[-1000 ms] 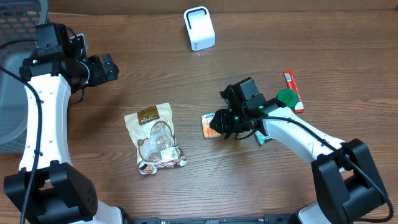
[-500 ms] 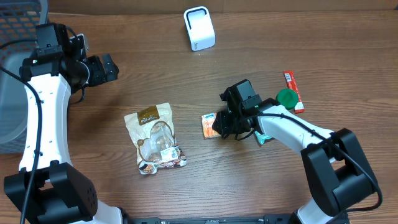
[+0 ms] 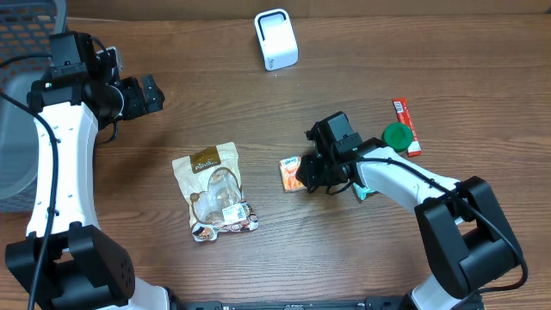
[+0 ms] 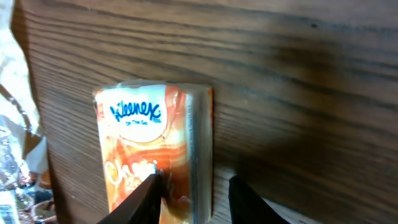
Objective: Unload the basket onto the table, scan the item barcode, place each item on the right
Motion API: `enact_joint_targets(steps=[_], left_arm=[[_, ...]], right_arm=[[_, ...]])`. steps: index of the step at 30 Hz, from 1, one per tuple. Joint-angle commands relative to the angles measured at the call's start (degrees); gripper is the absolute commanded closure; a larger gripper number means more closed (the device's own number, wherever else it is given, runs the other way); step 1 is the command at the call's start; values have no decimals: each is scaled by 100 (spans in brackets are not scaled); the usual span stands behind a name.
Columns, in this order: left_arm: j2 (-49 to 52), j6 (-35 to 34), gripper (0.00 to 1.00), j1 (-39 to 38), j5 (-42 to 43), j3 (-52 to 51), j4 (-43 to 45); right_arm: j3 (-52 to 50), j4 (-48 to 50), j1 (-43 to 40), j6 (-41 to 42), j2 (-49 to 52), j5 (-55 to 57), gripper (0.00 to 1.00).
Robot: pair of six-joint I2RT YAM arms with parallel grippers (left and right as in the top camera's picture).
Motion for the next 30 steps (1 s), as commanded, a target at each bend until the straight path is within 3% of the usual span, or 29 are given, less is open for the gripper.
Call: enact_joint_targets(steps=[1, 4, 10, 12, 15, 22, 30], left_arm=[[0, -52, 0, -13, -33, 13, 4], [0, -52, 0, -13, -33, 15, 2], [0, -52, 0, -13, -33, 13, 4], [0, -52, 0, -13, -33, 13, 2], [0, -52, 0, -13, -33, 13, 4], [0, -52, 0, -13, -33, 13, 4], [0, -52, 0, -13, -33, 15, 4]], right_arm=[[-81, 63, 2, -44, 9, 205, 68], [-109, 105, 2, -44, 9, 275, 74], [-107, 125, 2, -39, 9, 269, 74], [-101, 114, -4, -39, 7, 267, 79], [-31, 116, -15, -42, 7, 269, 96], [431, -317, -15, -748, -37, 81, 96], [2076, -1582, -13, -1504, -348, 662, 96]])
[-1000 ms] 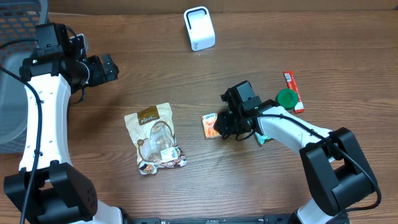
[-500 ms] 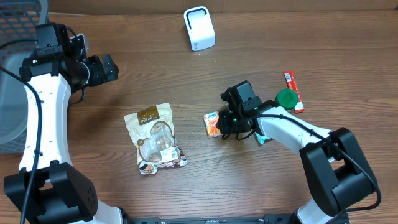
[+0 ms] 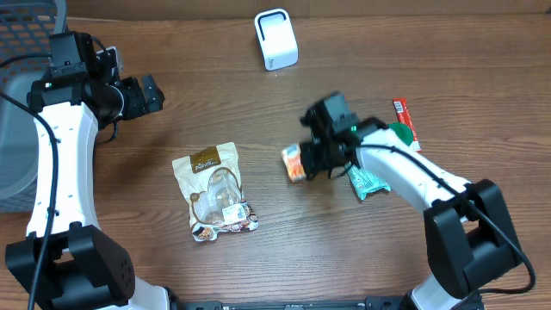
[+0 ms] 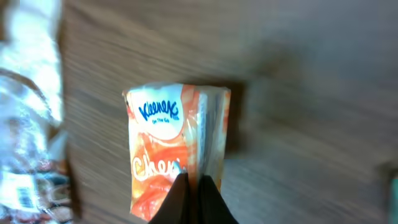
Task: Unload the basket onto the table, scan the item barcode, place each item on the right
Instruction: 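Lift the Kleenex pack with the right gripper toward the scanner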
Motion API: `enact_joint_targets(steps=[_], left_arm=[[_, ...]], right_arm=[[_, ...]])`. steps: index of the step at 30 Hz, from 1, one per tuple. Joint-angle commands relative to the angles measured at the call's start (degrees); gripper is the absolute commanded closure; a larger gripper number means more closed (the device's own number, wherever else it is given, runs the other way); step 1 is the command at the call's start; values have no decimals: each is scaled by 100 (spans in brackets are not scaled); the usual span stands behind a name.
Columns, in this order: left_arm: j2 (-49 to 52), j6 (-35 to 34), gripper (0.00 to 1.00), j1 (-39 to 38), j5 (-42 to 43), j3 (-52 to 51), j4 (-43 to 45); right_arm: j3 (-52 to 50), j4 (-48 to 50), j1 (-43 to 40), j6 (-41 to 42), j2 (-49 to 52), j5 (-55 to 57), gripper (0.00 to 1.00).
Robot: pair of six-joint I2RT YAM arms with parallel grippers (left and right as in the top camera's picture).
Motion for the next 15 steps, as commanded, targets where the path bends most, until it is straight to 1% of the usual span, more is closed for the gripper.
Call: enact_joint_targets(steps=[1, 3, 6, 15], left_arm=[[0, -52, 0, -13, -33, 15, 4], [0, -52, 0, -13, -33, 13, 4], [0, -52, 0, -13, -33, 15, 2], [0, -52, 0, -13, -33, 15, 4]], right_arm=[[901, -247, -15, -662, -343, 369, 96], [1484, -555, -15, -835, -343, 570, 96], [2356, -894, -44, -850, -341, 811, 96], [4653, -1292, -269, -848, -181, 883, 97]])
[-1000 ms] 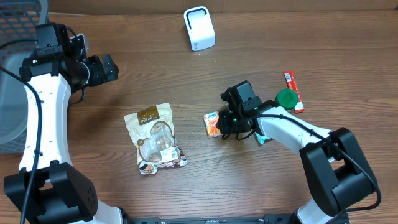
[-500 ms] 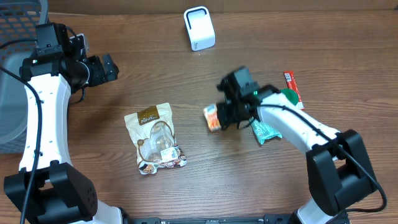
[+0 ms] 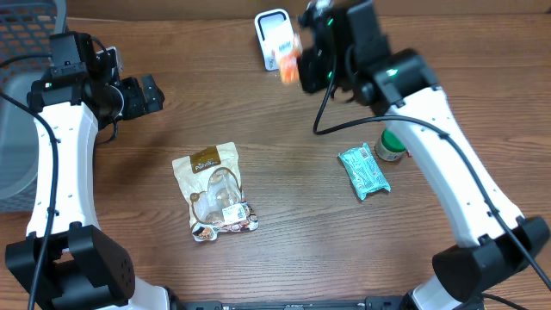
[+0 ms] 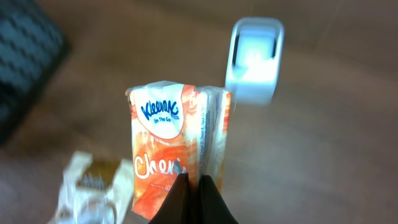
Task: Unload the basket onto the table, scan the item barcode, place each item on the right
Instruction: 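Lift the Kleenex pack with the right gripper toward the scanner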
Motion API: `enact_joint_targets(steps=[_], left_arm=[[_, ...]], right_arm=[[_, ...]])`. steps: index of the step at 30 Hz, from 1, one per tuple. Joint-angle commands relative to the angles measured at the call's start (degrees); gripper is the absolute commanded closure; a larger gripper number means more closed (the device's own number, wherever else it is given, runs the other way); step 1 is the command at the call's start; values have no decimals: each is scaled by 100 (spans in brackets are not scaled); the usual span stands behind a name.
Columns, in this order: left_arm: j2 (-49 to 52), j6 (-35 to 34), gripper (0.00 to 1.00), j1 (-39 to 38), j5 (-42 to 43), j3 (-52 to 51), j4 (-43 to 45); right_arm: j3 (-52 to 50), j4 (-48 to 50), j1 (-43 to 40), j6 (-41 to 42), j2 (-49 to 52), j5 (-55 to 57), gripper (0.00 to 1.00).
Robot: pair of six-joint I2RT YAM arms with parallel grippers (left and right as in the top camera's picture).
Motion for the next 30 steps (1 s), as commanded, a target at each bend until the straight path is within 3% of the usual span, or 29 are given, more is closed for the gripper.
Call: enact_joint_targets(steps=[1, 7, 30], left_arm=[[-2, -52, 0, -13, -33, 13, 2], [-2, -52, 0, -13, -33, 13, 2], [-2, -52, 0, -13, -33, 13, 2]], right_arm=[[994, -188, -138, -68, 0, 116, 97], [2293, -332, -238, 61, 457, 168, 97], [2293, 1250, -81, -1209, 2669, 2677, 96]])
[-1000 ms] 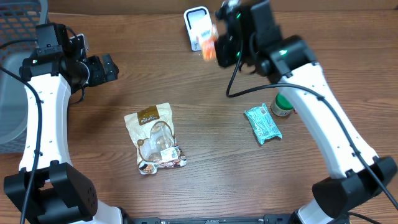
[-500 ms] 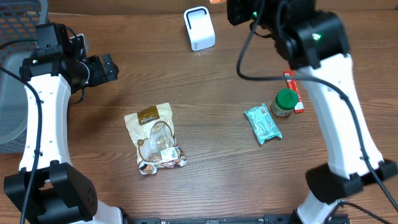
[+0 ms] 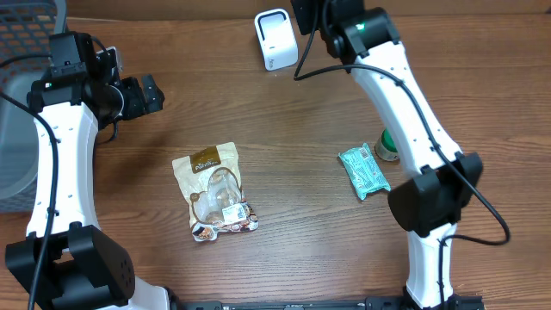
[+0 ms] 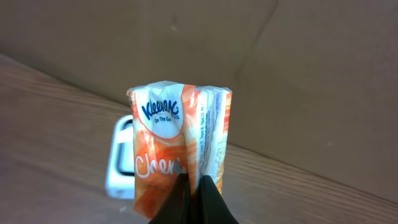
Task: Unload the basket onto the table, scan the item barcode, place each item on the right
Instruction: 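Lift the Kleenex pack with the right gripper toward the scanner, then hold the Kleenex pack in front of the white scanner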
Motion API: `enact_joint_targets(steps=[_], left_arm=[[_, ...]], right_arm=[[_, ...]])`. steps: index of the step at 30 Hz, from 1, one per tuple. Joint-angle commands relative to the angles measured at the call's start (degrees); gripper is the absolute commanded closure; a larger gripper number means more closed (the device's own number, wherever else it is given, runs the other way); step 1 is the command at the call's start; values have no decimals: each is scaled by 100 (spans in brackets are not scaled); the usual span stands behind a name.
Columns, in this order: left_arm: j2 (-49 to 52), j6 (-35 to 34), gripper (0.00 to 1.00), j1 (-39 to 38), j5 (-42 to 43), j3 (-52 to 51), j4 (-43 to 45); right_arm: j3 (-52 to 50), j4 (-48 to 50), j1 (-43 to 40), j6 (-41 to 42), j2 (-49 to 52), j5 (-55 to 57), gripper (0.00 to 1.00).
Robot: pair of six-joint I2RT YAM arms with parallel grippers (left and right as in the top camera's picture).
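My right gripper [image 4: 194,186] is shut on an orange and white Kleenex tissue pack [image 4: 177,146], pinching its lower edge and holding it upright in the air. Right behind the pack in the right wrist view stands the white barcode scanner [image 4: 119,171], partly covered by it. From overhead the scanner [image 3: 275,39] stands at the table's back edge, and my right gripper [image 3: 312,15] is just to its right; the pack is hidden under the arm there. My left gripper [image 3: 148,93] hovers open and empty at the far left.
A beige snack bag [image 3: 215,191] lies at the table's middle left. Below the right arm lie a teal packet [image 3: 363,172] and a green-capped item [image 3: 390,148]. A grey basket [image 3: 17,129] stands at the left edge, and a brown cardboard wall [image 4: 280,81] runs behind the table.
My right gripper, still holding the tissue pack, has moved further back and right of the scanner. The pack now faces the cardboard wall with the scanner low behind it. Left arm unchanged.
My right gripper stood open around the tissue pack lying on the table. Then it was shut on the pack, slightly shifted. Then it held the pack high near the scanner, and now holds it beside the scanner at the back edge.
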Motion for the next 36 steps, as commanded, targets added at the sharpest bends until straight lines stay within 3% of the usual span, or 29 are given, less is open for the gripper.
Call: enact_joint_targets(steps=[1, 17, 36], left_arm=[[0, -52, 0, -13, -33, 15, 4], [0, -52, 0, -13, -33, 15, 4], [0, -52, 0, -13, -33, 13, 4]], right_arm=[[52, 225, 114, -343, 323, 629, 96], [52, 1794, 734, -2824, 1716, 2079, 96], [50, 2065, 785, -2758, 1974, 2363, 96]])
